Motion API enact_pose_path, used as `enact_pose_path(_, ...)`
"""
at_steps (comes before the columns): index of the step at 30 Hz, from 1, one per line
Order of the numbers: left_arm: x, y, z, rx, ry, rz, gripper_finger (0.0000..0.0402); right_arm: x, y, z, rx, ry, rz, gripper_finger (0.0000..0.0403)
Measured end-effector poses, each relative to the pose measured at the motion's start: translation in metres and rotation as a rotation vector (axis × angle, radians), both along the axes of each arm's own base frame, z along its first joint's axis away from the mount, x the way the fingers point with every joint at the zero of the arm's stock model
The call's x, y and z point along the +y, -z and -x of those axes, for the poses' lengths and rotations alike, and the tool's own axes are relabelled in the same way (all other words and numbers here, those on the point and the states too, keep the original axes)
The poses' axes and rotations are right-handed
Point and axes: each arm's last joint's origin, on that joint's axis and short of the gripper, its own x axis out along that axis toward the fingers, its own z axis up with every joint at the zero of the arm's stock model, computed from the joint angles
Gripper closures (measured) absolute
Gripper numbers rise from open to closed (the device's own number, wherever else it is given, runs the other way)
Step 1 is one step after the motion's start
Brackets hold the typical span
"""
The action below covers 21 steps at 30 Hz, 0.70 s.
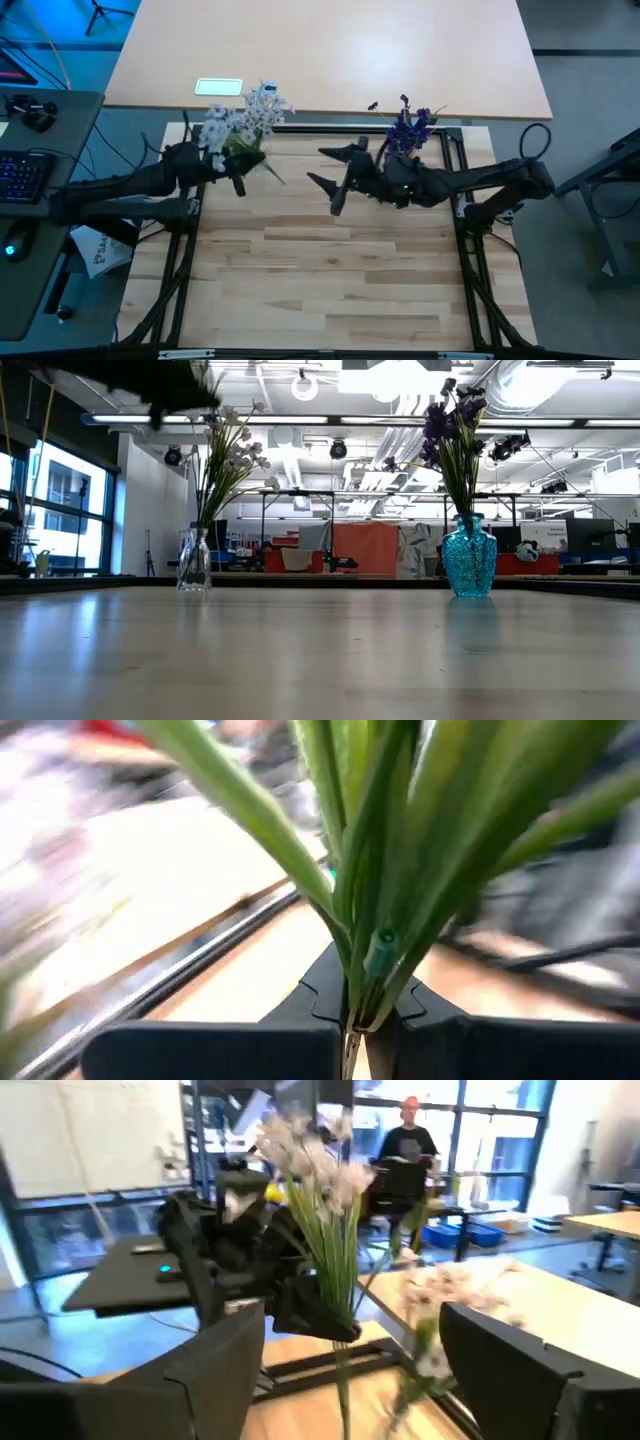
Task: Sort flowers into vase by color
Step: Put the white flowers into the transparent vase
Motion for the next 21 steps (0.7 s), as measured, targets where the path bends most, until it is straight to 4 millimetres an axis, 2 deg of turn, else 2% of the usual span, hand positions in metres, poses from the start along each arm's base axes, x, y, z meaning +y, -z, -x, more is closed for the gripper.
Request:
enact_pose_path(3, 0.003, 0.009, 0.013, 0.104, -0.18, 0.037, 0.0401, -0.003, -0.003, 0.013, 0.063, 0.062, -0.01, 0.0097)
enact_pose_path(6, 0.005, 0.013, 0.018, 0.155, -0.305, 0.016, 0.0401, -0.005, 0.005, 0.018, 0.168, 0.096, -0.035, 0.0098)
enact_pose_path(11, 0.004, 0.006, 0.019, 0.129, -0.32, -0.06, 0.0401, -0.005, 0.02, 0.023, 0.29, 0.113, -0.096, 0.0102)
enact_pose_path(14, 0.006, 0.006, 0.02, 0.173, -0.386, -0.14, 0.0401, -0.005, 0.023, 0.024, 0.317, 0.119, -0.109, 0.0103)
enact_pose_path(21, 0.014, 0.029, 0.021, 0.183, -0.52, -0.12, 0.0401, -0.005, 0.023, 0.023, 0.309, 0.123, -0.113, 0.0103)
